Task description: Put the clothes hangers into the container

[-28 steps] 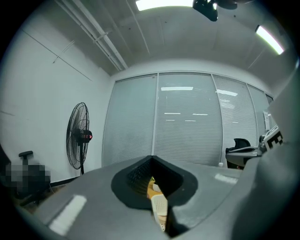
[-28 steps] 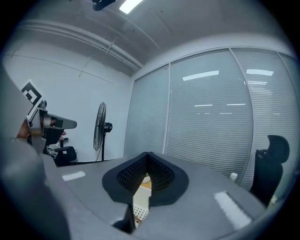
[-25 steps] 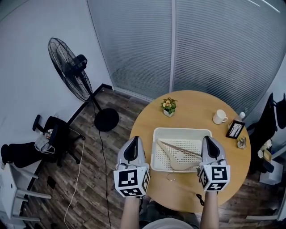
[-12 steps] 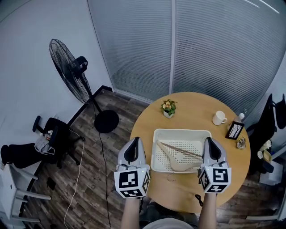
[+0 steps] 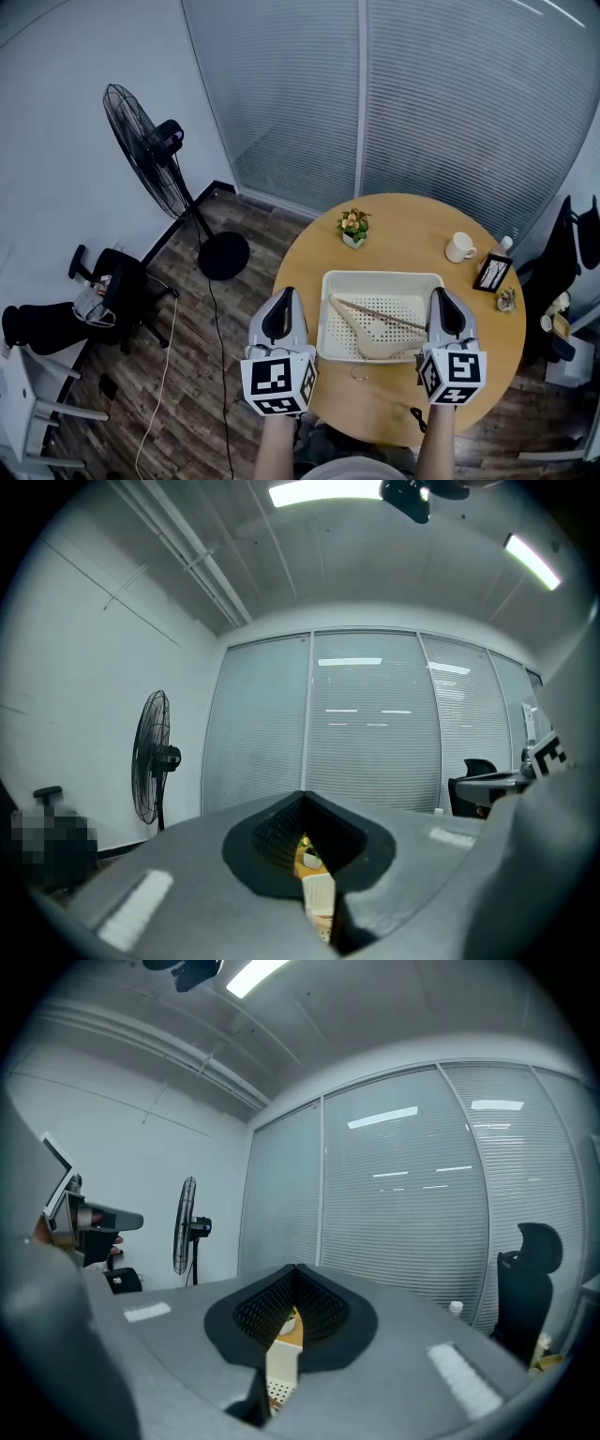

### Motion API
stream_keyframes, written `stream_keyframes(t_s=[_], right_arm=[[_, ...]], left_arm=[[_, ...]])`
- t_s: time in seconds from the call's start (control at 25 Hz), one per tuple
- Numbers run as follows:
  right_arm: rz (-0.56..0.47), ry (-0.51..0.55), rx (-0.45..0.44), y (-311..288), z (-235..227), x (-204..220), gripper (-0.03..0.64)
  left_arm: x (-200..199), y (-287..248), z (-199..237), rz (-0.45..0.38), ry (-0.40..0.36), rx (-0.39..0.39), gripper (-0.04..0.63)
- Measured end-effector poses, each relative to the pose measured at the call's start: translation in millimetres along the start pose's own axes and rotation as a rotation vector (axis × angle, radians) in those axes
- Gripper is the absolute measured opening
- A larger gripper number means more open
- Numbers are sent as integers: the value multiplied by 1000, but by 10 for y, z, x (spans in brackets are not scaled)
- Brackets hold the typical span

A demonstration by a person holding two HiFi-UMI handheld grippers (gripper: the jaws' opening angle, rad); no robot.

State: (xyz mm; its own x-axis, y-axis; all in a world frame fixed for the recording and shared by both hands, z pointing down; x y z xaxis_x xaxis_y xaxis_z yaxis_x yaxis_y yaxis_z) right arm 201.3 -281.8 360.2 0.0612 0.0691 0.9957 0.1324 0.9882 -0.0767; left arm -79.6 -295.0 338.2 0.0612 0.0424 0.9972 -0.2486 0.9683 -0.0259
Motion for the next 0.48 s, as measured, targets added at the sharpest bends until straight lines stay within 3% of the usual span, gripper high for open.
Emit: stream_keyframes(t_s=[0.48], right_arm=[[-15, -2, 16, 66, -53, -42, 23]], left_arm=[[-9, 30, -10, -1, -2, -4, 0]])
Point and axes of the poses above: the fingertips, and each gripper's own axes: y backward along the fingers, z to its left, x out of its underside, the point moved 5 cm from there along y, backward along the fingers, and after that the axes turned 2 degrees about -z, right-handed, at the moved point
